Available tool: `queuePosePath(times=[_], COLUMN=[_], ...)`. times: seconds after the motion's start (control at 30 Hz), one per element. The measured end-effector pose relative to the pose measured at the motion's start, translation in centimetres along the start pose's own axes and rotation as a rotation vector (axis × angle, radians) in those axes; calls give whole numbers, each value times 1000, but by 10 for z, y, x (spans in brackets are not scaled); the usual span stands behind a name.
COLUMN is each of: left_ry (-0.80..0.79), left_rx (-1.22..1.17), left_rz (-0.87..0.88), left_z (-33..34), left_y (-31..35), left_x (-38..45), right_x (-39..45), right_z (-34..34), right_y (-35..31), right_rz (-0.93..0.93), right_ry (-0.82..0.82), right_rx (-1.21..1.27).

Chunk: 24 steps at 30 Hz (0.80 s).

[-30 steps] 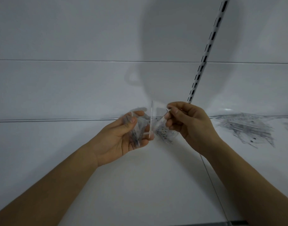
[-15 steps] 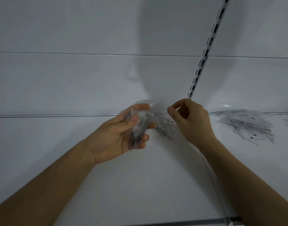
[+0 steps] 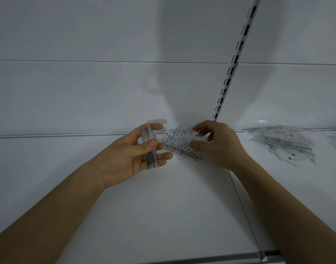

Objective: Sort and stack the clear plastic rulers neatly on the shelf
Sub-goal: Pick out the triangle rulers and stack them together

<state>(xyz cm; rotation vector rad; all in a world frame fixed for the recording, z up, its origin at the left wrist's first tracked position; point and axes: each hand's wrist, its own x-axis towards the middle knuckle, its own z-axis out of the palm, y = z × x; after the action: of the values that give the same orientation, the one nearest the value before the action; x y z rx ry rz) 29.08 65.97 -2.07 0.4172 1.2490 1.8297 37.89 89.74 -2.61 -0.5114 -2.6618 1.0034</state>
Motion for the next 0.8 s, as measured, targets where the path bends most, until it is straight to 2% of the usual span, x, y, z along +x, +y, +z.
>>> queuePosePath(times=[0.2, 0.4, 0.53, 0.6, 0.67, 0.73, 0.8], left_ry=[-13, -10, -16, -26, -63, -151, -263], left_rx=[-15, -24, -13, -30, -56, -72, -78], left_rz=[83, 82, 72, 71, 60, 37, 10], left_z=[-3, -3, -1, 0, 1, 3, 4], left_y=[4, 5, 5, 4, 3, 2, -2], left_x=[1, 1, 1, 1, 0, -3, -4], right_x=[-2, 4, 4, 1, -3, -7, -10], right_z=[-16, -14, -17, -23, -23, -16, -4], right_y=[-9, -3, -1, -2, -8, -13, -17], right_rz=[50, 60, 89, 61, 1, -70, -117], right_ry=[10, 103, 138, 69, -124, -257, -262], right_rx=[562, 379, 573, 753, 912, 872, 706])
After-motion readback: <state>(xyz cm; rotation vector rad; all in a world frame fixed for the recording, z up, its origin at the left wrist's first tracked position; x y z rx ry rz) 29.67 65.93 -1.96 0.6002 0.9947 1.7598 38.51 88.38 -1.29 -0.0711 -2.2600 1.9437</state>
